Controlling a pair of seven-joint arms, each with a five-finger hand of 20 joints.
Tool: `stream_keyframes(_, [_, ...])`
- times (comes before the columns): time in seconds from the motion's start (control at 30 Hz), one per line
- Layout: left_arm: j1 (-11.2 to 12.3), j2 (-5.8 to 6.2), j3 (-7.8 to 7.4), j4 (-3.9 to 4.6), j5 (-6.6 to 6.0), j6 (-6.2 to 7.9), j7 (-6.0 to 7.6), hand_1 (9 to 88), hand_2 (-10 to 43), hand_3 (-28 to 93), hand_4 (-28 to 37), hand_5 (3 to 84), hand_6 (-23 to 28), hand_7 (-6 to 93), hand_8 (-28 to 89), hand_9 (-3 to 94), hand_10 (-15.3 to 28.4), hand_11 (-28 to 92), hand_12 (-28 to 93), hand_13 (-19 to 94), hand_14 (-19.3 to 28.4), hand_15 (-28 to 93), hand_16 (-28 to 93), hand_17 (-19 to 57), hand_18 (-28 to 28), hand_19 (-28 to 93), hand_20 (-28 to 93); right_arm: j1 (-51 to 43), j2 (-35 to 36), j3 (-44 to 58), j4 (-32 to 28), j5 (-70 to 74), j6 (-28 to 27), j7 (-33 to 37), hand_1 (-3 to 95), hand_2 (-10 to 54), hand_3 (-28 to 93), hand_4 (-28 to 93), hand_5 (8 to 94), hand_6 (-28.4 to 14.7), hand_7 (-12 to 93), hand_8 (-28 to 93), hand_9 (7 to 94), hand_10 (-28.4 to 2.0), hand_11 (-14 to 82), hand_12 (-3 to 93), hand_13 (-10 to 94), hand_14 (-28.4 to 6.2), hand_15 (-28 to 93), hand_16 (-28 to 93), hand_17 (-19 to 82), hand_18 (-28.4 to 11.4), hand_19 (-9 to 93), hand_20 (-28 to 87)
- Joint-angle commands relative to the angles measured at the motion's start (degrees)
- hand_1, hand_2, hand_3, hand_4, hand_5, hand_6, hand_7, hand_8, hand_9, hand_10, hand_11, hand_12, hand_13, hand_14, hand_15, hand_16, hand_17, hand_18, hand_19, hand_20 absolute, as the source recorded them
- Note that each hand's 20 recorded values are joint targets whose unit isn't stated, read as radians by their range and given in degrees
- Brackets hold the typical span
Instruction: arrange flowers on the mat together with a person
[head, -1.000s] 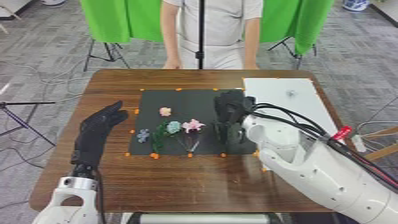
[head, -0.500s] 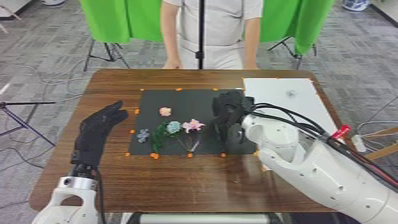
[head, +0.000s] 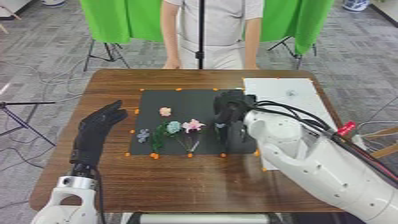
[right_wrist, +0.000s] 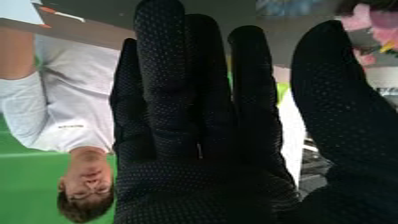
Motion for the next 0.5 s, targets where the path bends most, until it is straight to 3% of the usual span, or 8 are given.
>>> stream_keyframes(0.03, [0.11, -0.24, -0.08, 0.31, 0.05, -0.77, -0.29, 21.7, -3.0, 67, -18.5, 46.4, 5.5, 9.8, -4, 43.0, 14.1, 21, 15, 34, 17.7, 18, 5, 4.5, 14.9, 6, 20, -5.05, 0.92, 9.50, -6.03, 1.58, 5.65, 0.98, 36.8, -9.5, 73, -25, 62.7, 6.4, 17, -12, 72.7, -10.6, 10.6, 16.3, 71, -9.1, 36, 35, 33, -13.5, 21, 45])
stream_keyframes(0.17, [-0.10, -0.32, 0.07, 0.39, 0.05, -0.93, -0.32, 21.7, -2.0, 66, -18.7, 46.1, 4.4, 11.2, -4, 44.7, 13.2, 21, 15, 36, 17.4, 18, 5, 4.6, 15.1, 7, 20, -14.49, 0.54, 18.70, -10.56, 6.90, 24.24, 0.09, 34.1, -9.5, 72, -22, 64.5, 5.5, 17, -11, 73.0, -10.8, 11.5, 17.0, 70, -9.4, 35, 34, 33, -13.5, 22, 44])
stream_keyframes(0.23, [0.06, -0.46, 0.04, 0.28, 0.13, -0.99, -0.28, 21.5, -1.9, 66, -18.7, 46.3, 3.9, 11.9, -5, 45.5, 13.1, 21, 16, 36, 17.4, 18, 5, 4.6, 15.1, 7, 20, -21.69, -0.33, 25.59, -13.09, 20.74, 31.33, -7.20, 30.8, -8.7, 72, -20, 66.4, 4.4, 17, -11, 73.3, -11.1, 12.4, 17.4, 69, -10.0, 33, 33, 32, -13.1, 21, 43])
stream_keyframes(0.3, [0.21, -0.58, 0.01, 0.21, 0.14, -1.04, -0.31, 20.9, -1.9, 66, -18.9, 46.7, 3.6, 12.5, -5, 46.5, 13.2, 21, 16, 37, 17.8, 19, 5, 4.6, 15.2, 7, 20, -28.91, -2.35, 33.22, -14.90, 36.61, 29.43, -16.59, 27.7, -5.4, 72, -18, 67.4, 3.6, 17, -10, 72.8, -11.6, 12.7, 17.6, 67, -11.0, 29, 32, 31, -12.8, 19, 42])
stream_keyframes(0.33, [0.37, -0.66, -0.04, 0.16, 0.12, -1.09, -0.25, 20.8, -1.9, 66, -19.2, 46.9, 3.6, 12.7, -5, 46.8, 13.2, 21, 16, 37, 17.9, 19, 5, 4.6, 15.2, 7, 20, -34.08, -4.40, 38.60, -15.81, 48.11, 24.70, -22.29, 26.4, -4.0, 72, -18, 67.6, 3.1, 17, -10, 71.6, -12.1, 12.5, 17.5, 65, -11.3, 26, 31, 31, -12.8, 17, 41])
stream_keyframes(0.4, [0.58, -0.76, 0.05, 0.13, 0.05, -0.87, -0.07, 20.6, -2.0, 67, -19.5, 47.7, 3.6, 12.8, -5, 47.6, 13.4, 21, 16, 38, 18.4, 19, 5, 4.6, 15.3, 7, 20, -42.67, -9.72, 46.08, -18.62, 57.82, 18.75, -23.97, 24.3, -1.5, 71, -18, 66.1, 2.4, 17, -10, 68.4, -13.4, 11.5, 17.1, 61, -12.1, 21, 30, 30, -12.4, 13, 40])
stream_keyframes(0.47, [1.07, -1.23, 0.16, 0.01, -0.29, -0.36, 0.39, 20.6, -1.9, 66, -20.1, 48.0, 3.4, 12.8, -5, 47.9, 13.5, 21, 16, 38, 18.5, 19, 5, 5.0, 15.1, 7, 20, -46.78, -11.91, 45.90, -20.12, 60.06, 24.80, -26.97, 21.2, 1.1, 70, -17, 62.0, 1.5, 14, -10, 63.0, -14.6, 9.2, 16.3, 55, -13.6, 16, 29, 28, -13.0, 9, 39])
stream_keyframes(0.5, [1.78, -1.33, 0.16, -0.29, -0.86, 0.22, 0.69, 20.5, -2.0, 67, -20.2, 48.1, 3.4, 12.7, -5, 48.0, 13.6, 20, 16, 38, 18.5, 19, 5, 5.2, 14.9, 7, 20, -47.35, -12.92, 45.19, -19.95, 61.58, 25.06, -28.80, 19.0, 1.3, 71, -17, 59.4, 1.4, 12, -9, 59.7, -14.8, 8.2, 16.1, 52, -14.1, 15, 28, 27, -13.6, 7, 38])
